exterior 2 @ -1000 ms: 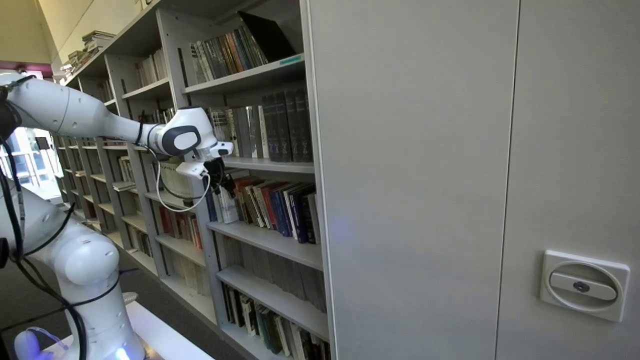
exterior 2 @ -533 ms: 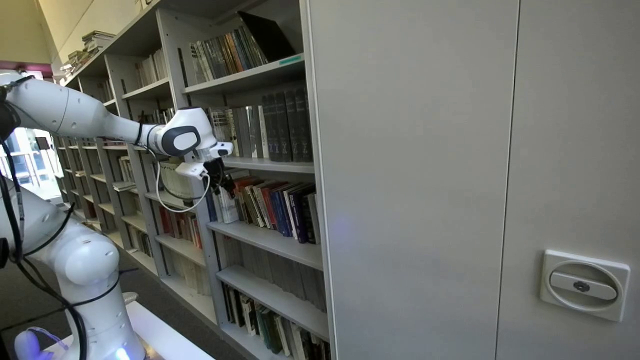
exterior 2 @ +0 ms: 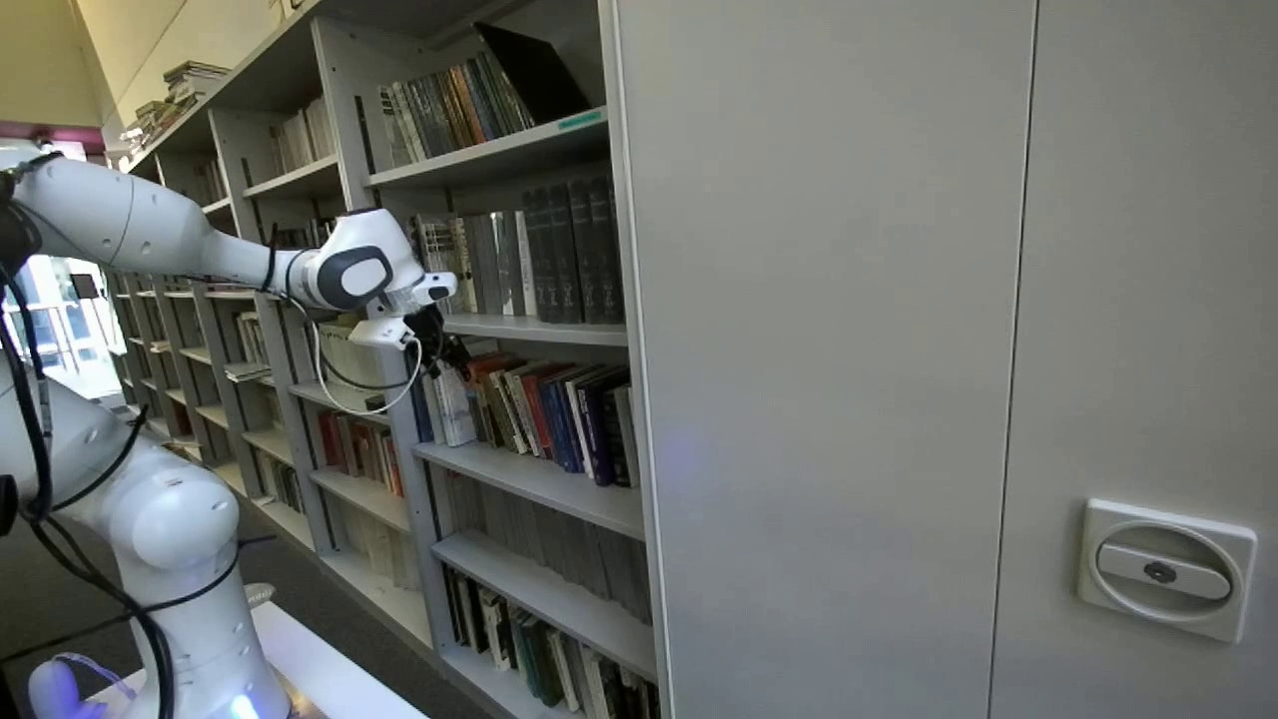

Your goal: Pick up two small books from the compartment of the book shelf and move them to the right.

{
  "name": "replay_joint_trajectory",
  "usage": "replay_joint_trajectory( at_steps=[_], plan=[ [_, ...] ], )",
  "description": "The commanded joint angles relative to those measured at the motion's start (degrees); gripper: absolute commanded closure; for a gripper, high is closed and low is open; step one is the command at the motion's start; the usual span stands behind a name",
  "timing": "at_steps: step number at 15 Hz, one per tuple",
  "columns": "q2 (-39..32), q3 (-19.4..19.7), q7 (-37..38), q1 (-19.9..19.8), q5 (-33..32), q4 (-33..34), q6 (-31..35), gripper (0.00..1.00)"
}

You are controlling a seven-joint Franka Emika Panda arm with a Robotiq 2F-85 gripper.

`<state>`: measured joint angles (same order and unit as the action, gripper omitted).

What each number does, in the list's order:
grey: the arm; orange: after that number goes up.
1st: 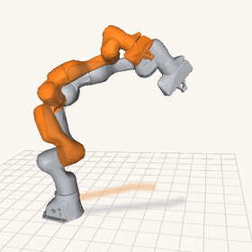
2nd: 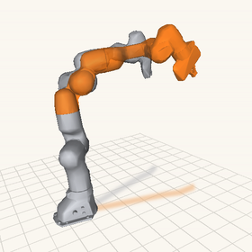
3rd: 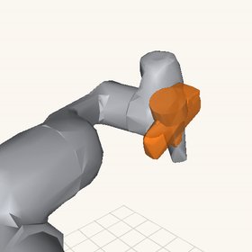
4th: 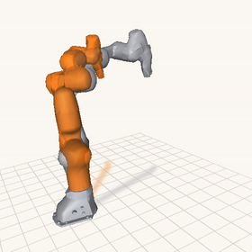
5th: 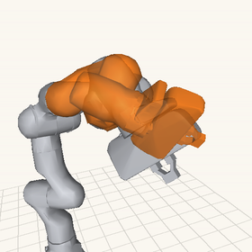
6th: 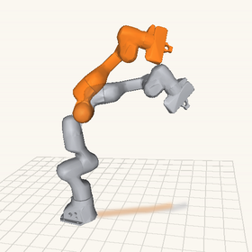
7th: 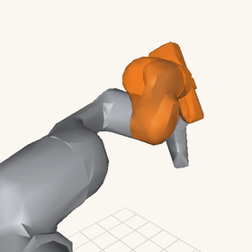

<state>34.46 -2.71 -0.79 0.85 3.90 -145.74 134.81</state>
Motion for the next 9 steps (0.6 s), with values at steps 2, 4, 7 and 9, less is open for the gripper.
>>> replay_joint_trajectory(
  at_steps=[2, 4, 7, 9],
  plan=[
    [0.7, -1.74, -2.66, 5.85, 0.25, 1.1, 8.37, 0.0],
    [-0.13, -1.4, -4.17, 10.21, 2.73, 1.8, 12.13, 0.0],
    [-1.33, -0.27, -7.54, 16.46, 5.66, 3.16, 17.53, 0.0],
    [-2.37, 1.35, -10.74, 20.96, 8.53, 4.56, 20.7, 0.0]
  ],
)
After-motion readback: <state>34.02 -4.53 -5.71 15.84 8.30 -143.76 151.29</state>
